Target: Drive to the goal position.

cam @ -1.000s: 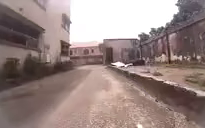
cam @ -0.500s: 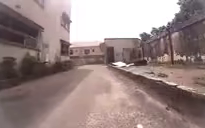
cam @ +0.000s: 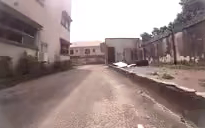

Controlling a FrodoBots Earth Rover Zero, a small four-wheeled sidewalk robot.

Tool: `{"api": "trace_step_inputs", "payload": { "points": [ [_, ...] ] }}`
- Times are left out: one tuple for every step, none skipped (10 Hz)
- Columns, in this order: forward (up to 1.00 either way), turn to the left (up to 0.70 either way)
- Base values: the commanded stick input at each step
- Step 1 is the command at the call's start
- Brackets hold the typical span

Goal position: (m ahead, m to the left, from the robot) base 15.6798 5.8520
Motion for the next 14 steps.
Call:
{"api": "trace_step_inputs", "payload": {
  "points": [
    [0.50,0.05],
    [0.50,0.05],
    [0.50,0.05],
    [0.50,0.05],
    [0.50,0.05],
    [0.50,0.05],
    [0.50,0.05],
    [0.50,0.05],
    [0.50,0.05],
    [0.50,0.05],
    [0.50,0.05],
    [0.50,0.05],
    [0.50,0.05],
    [0.50,0.05]
  ]
}}
